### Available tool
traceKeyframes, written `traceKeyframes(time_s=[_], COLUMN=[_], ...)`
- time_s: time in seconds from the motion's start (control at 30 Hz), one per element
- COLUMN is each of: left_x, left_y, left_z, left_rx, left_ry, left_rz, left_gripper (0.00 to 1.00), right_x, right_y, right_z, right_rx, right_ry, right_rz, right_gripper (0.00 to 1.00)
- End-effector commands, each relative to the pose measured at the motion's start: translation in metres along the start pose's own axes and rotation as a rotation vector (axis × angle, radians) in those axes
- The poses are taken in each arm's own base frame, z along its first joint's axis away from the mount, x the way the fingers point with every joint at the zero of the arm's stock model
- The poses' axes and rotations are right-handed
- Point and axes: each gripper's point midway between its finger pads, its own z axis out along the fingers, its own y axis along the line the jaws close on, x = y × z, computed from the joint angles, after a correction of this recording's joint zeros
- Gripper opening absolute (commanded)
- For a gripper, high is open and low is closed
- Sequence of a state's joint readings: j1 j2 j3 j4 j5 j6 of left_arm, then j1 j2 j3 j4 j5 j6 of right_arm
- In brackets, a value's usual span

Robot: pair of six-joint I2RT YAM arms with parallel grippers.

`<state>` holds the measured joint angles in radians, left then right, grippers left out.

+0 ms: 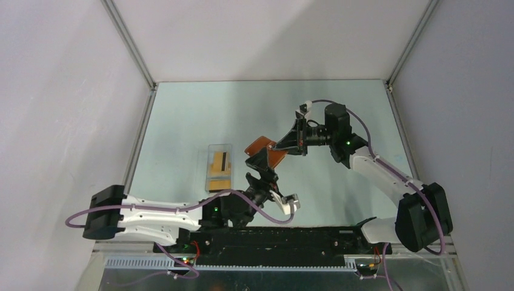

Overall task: Put the credit cards into the card holder
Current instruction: Open the card holder.

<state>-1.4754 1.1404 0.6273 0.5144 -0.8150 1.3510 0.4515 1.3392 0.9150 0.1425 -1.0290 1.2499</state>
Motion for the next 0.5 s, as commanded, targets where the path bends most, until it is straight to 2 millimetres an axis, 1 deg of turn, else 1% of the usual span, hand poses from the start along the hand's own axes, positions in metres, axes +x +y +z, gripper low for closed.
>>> traceKeyframes(time_s=[0.0, 0.03, 0.07, 0.1, 0.13, 0.17, 0.2, 0.23, 0.27, 0.3, 0.33, 0.37, 0.4, 0.43, 0.47], left_x=[0.000, -0.001, 0.000, -0.003, -0.003, -0.009, -0.009, -0.019, -0.015, -0.020, -0.010, -0.017, -0.004, -0.013, -0.011], left_y=[0.027, 0.024, 0.025, 0.025, 0.023, 0.017, 0.020, 0.017, 0.020, 0.021, 0.022, 0.023, 0.022, 0.018, 0.019], left_z=[0.000, -0.001, -0.002, -0.003, -0.004, -0.006, -0.004, -0.007, -0.004, -0.007, -0.003, -0.007, -0.002, -0.006, -0.004], left_rx=[-0.110, -0.116, -0.119, -0.126, -0.107, -0.059, -0.049, 0.012, 0.012, 0.051, 0.041, 0.089, 0.078, 0.164, 0.223], left_ry=[0.044, 0.046, 0.046, 0.034, 0.037, 0.009, 0.003, -0.039, -0.038, -0.063, -0.049, -0.077, -0.055, -0.070, -0.066], left_rz=[-0.412, -0.523, -0.585, -0.730, -0.779, -0.910, -0.980, -1.123, -1.205, -1.354, -1.430, -1.595, -1.670, -1.833, -1.999], left_gripper=[0.98, 0.99, 1.00, 1.00, 1.00, 1.00, 1.00, 1.00, 1.00, 1.00, 1.00, 1.00, 1.00, 1.00, 1.00], right_x=[0.003, 0.005, 0.002, 0.002, 0.001, 0.002, 0.002, 0.003, 0.008, 0.006, 0.011, 0.009, 0.014, 0.013, 0.017], right_y=[0.012, 0.009, 0.005, 0.002, -0.001, -0.002, -0.006, -0.008, -0.011, -0.013, -0.012, -0.014, -0.010, -0.013, -0.010], right_z=[-0.017, -0.021, -0.026, -0.034, -0.038, -0.047, -0.051, -0.060, -0.067, -0.074, -0.079, -0.086, -0.090, -0.094, -0.097], right_rx=[0.042, 0.059, 0.071, 0.090, 0.102, 0.120, 0.133, 0.152, 0.163, 0.172, 0.167, 0.171, 0.156, 0.156, 0.138], right_ry=[-0.037, -0.042, -0.055, -0.073, -0.080, -0.095, -0.097, -0.114, -0.108, -0.127, -0.120, -0.140, -0.140, -0.154, -0.157], right_rz=[-0.175, -0.210, -0.252, -0.254, -0.306, -0.306, -0.351, -0.353, -0.384, -0.390, -0.417, -0.421, -0.449, -0.451, -0.472], right_gripper=[0.00, 0.00, 0.00, 0.00, 0.00, 0.00, 0.00, 0.00, 0.00, 0.00, 0.00, 0.00, 0.00, 0.00, 0.00])
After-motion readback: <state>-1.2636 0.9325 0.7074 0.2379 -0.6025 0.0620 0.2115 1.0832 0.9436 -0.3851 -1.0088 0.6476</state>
